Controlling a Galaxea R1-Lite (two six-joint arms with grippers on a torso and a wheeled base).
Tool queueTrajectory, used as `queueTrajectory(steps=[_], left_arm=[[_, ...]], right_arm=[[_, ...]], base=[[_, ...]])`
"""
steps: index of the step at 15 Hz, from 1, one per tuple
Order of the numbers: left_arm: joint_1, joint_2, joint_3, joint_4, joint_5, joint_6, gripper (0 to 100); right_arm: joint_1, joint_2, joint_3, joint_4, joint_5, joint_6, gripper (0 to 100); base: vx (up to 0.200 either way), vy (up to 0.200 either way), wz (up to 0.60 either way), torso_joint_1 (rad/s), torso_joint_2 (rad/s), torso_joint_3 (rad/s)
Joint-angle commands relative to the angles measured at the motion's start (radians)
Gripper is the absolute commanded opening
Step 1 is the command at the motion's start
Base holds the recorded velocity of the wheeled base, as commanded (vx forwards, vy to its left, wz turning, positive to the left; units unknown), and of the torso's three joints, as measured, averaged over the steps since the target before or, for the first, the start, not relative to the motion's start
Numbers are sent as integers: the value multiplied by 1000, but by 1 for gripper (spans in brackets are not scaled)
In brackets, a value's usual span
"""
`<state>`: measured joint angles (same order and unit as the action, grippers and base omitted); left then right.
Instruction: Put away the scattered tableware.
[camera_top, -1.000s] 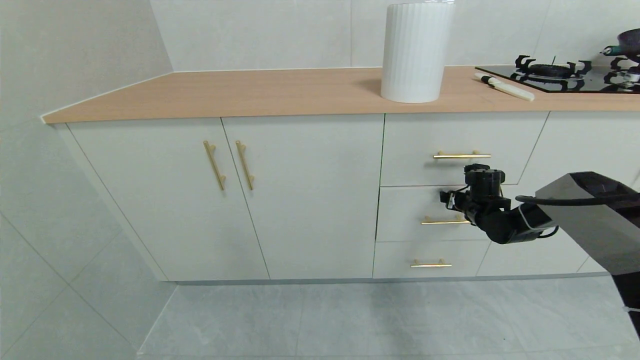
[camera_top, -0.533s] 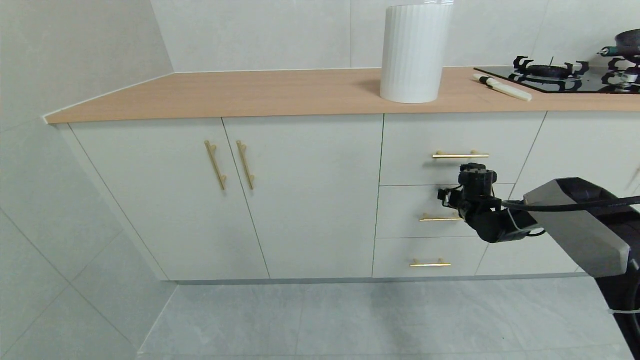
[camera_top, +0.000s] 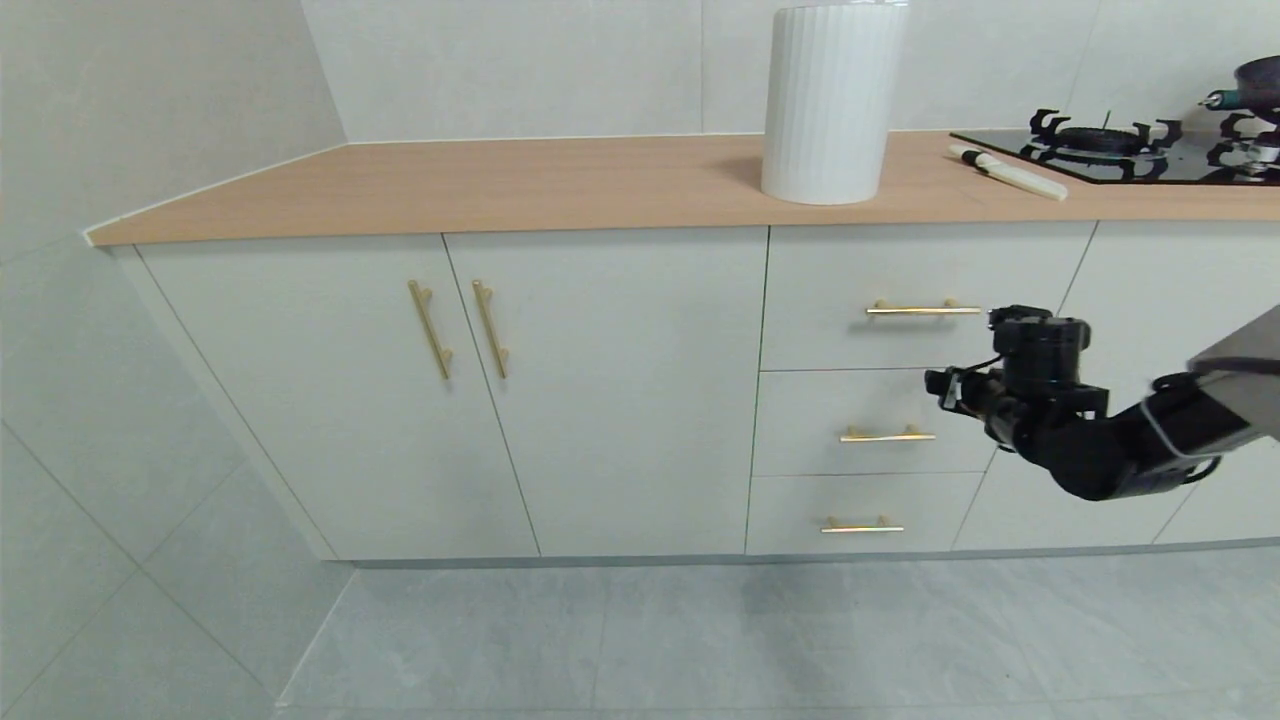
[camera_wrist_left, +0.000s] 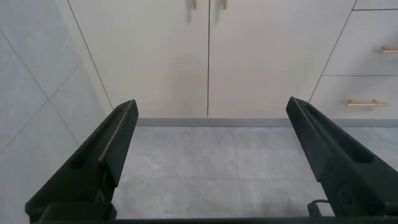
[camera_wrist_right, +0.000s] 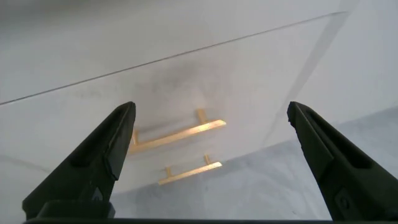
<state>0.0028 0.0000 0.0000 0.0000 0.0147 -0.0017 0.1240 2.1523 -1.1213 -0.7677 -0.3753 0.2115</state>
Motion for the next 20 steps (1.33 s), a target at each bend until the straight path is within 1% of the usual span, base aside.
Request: queueTrajectory(steps=[1, 3, 4, 5, 6, 7, 8, 9, 10, 11, 12, 13, 15, 16, 17, 18, 20], left_arm=[[0, 0, 0, 0, 1, 0, 100], [0, 0, 0, 0, 1, -1, 100], [0, 0, 0, 0, 1, 0, 100], [0, 0, 0, 0, 1, -1, 100], [0, 0, 0, 0, 1, 0, 100], [0, 0, 0, 0, 1, 0, 100], [0, 0, 0, 0, 1, 0, 100], [0, 0, 0, 0, 1, 0, 100], [0, 0, 0, 0, 1, 0, 100], [0, 0, 0, 0, 1, 0, 100], [0, 0, 0, 0, 1, -1, 100], [0, 0, 0, 0, 1, -1, 100], [0, 0, 0, 0, 1, 0, 100], [0, 0, 0, 0, 1, 0, 100], [0, 0, 0, 0, 1, -1, 100], [0, 0, 0, 0, 1, 0, 100], [0, 0, 0, 0, 1, 0, 100]], right_arm=[[9, -414, 305, -70, -11, -32, 100], [43, -605, 391, -71, -73, -52, 100], [57, -755, 443, -67, -137, -98, 100], [57, -873, 495, -67, -175, -152, 100], [55, -1033, 597, -67, -189, -211, 100], [54, -1169, 676, -55, -188, -242, 100], [49, -1299, 735, -12, -195, -288, 100], [39, -1434, 775, 59, -208, -374, 100], [32, -1485, 784, 88, -214, -408, 100], [-3, -1661, 778, 248, -229, -457, 100], [-46, -1760, 761, 370, -229, -458, 100], [-63, -1865, 759, 478, -223, -463, 100], [-63, -2045, 761, 633, -195, -492, 100], [-64, -2073, 767, 662, -198, -486, 100], [-78, -2077, 772, 656, -209, -477, 100], [-112, -2122, 782, 659, -226, -465, 100], [-129, -2146, 833, 674, -221, -469, 100]], base=[[0, 0, 0, 0, 0, 0], [0, 0, 0, 0, 0, 0], [0, 0, 0, 0, 0, 0], [0, 0, 0, 0, 0, 0], [0, 0, 0, 0, 0, 0], [0, 0, 0, 0, 0, 0], [0, 0, 0, 0, 0, 0], [0, 0, 0, 0, 0, 0], [0, 0, 0, 0, 0, 0], [0, 0, 0, 0, 0, 0], [0, 0, 0, 0, 0, 0], [0, 0, 0, 0, 0, 0], [0, 0, 0, 0, 0, 0], [0, 0, 0, 0, 0, 0], [0, 0, 0, 0, 0, 0], [0, 0, 0, 0, 0, 0], [0, 0, 0, 0, 0, 0]])
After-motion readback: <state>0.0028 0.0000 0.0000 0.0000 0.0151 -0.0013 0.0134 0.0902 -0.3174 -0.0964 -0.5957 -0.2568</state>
